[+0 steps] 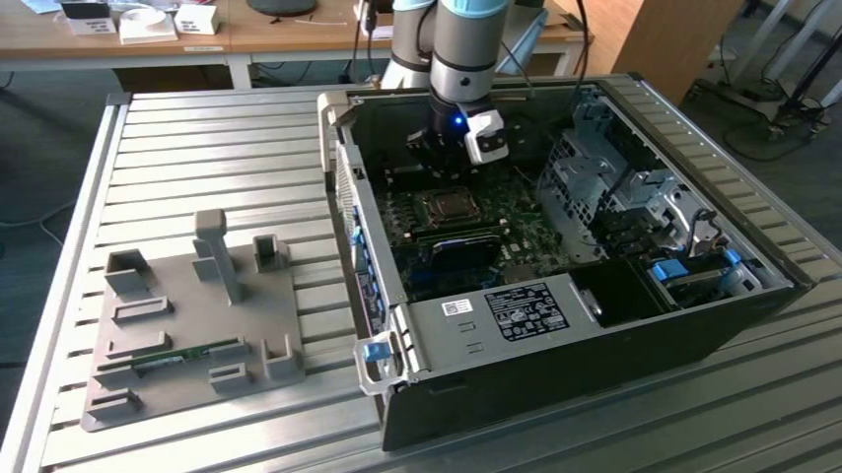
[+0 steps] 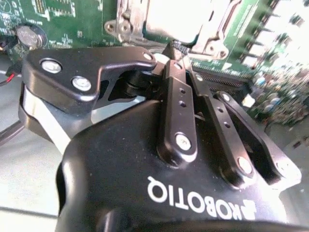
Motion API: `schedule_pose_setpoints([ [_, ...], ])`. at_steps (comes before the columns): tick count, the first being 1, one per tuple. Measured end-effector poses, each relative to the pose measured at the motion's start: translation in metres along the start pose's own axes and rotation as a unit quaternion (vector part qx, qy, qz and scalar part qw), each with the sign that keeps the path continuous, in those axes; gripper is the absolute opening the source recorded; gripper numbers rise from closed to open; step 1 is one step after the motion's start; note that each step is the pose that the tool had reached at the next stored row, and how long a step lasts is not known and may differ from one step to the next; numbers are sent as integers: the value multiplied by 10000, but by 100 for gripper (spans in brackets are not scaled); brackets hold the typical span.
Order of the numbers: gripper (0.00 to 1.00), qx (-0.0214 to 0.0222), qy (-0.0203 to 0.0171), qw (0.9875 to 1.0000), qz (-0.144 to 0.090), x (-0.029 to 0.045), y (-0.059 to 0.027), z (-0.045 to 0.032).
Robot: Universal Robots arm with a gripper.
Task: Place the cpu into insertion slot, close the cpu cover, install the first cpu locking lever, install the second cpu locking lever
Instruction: 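Install the first cpu locking lever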
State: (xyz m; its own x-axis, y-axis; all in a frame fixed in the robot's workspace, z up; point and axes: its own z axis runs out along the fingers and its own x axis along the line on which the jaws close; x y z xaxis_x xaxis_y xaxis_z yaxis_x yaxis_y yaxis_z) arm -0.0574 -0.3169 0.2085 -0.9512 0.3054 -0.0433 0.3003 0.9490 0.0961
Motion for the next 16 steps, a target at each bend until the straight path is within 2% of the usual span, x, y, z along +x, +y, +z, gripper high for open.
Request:
schedule_pose_setpoints([
  [3,11,206,-49,9997,-126,0,0,0],
  [5,11,304,-74,9993,-194,0,0,0],
  [6,11,335,-82,9992,-226,0,0,0],
  [8,11,354,-84,9989,-296,-1,-2,0],
  [16,11,342,-66,9974,-634,-5,-6,1],
])
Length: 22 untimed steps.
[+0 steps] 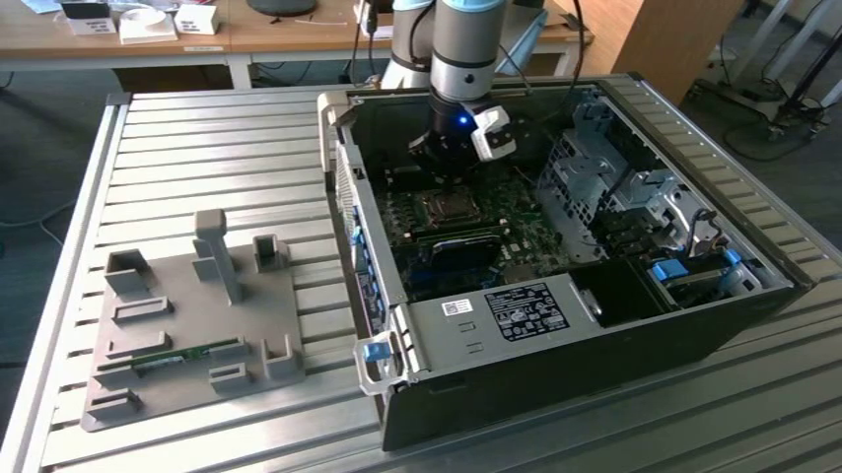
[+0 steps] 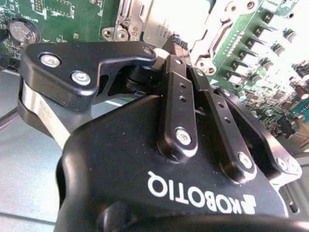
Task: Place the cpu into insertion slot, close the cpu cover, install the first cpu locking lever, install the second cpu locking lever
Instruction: 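Install the first cpu locking lever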
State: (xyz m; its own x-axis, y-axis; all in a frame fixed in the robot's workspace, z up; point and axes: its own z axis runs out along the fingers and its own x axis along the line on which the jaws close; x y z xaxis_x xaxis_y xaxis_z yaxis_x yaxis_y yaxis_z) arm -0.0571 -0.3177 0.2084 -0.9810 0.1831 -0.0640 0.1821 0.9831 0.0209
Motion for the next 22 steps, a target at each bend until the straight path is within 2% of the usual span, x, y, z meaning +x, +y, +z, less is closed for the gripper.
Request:
schedule_pose_setpoints([
  [4,11,56,-9,10000,-24,-9,-31,-1],
  [7,11,74,-13,10000,-25,-17,-74,-1],
  [13,11,75,-13,10000,-33,-71,-77,3],
  [19,11,52,-9,9992,-389,-72,-76,3],
  [22,11,51,-8,9991,-413,-72,-76,1],
])
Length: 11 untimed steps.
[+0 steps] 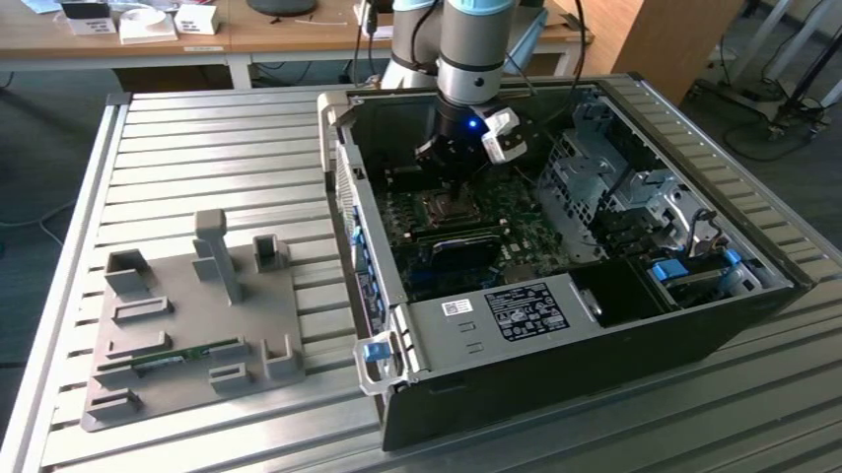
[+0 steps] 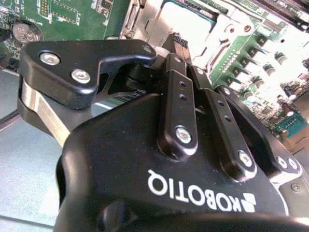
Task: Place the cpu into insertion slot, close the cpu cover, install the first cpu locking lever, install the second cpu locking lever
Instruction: 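Install the first cpu locking lever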
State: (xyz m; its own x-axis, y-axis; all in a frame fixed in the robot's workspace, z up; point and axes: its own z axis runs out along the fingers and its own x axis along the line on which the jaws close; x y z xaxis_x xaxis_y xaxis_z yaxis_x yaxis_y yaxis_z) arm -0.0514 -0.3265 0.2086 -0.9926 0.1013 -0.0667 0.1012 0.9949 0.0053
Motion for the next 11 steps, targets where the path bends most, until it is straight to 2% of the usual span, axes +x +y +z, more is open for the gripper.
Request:
schedule_pose_setpoints([
  [5,11,1,0,10000,0,-4,0,-63],
  [11,11,4,-1,10000,-47,-4,-3,-61],
])
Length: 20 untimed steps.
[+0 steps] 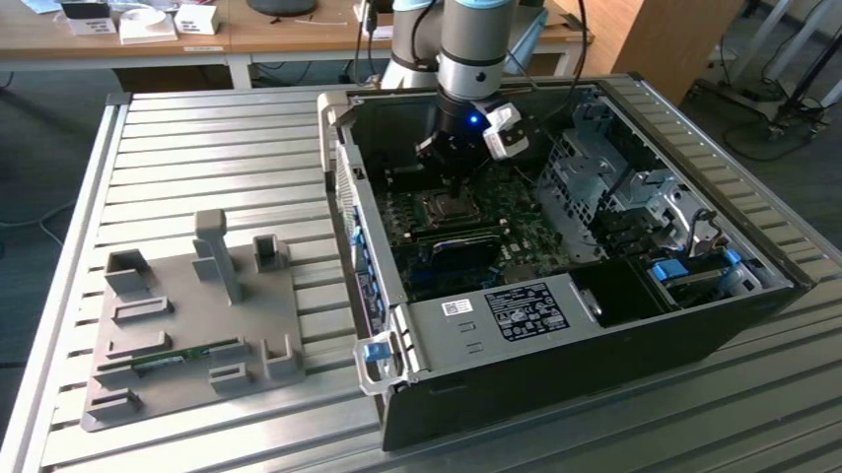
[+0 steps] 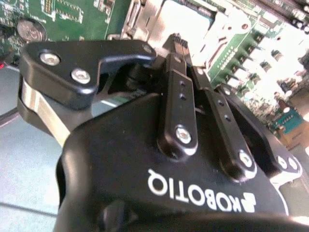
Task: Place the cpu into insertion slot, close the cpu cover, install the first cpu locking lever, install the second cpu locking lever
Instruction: 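Install the first cpu locking lever, then install the second cpu locking lever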
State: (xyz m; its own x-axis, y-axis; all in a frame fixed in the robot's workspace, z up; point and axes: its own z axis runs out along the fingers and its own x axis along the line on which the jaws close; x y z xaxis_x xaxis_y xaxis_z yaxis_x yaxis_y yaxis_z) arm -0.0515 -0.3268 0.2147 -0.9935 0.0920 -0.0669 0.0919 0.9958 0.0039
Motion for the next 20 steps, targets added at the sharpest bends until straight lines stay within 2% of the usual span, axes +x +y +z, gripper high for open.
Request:
schedule_pose_setpoints([
  [7,11,14,-1,9999,-167,8,-9,0],
  [18,11,14,-2,9999,-171,5,-9,-35],
  [20,11,15,-1,9999,-172,2,-9,-81],
])
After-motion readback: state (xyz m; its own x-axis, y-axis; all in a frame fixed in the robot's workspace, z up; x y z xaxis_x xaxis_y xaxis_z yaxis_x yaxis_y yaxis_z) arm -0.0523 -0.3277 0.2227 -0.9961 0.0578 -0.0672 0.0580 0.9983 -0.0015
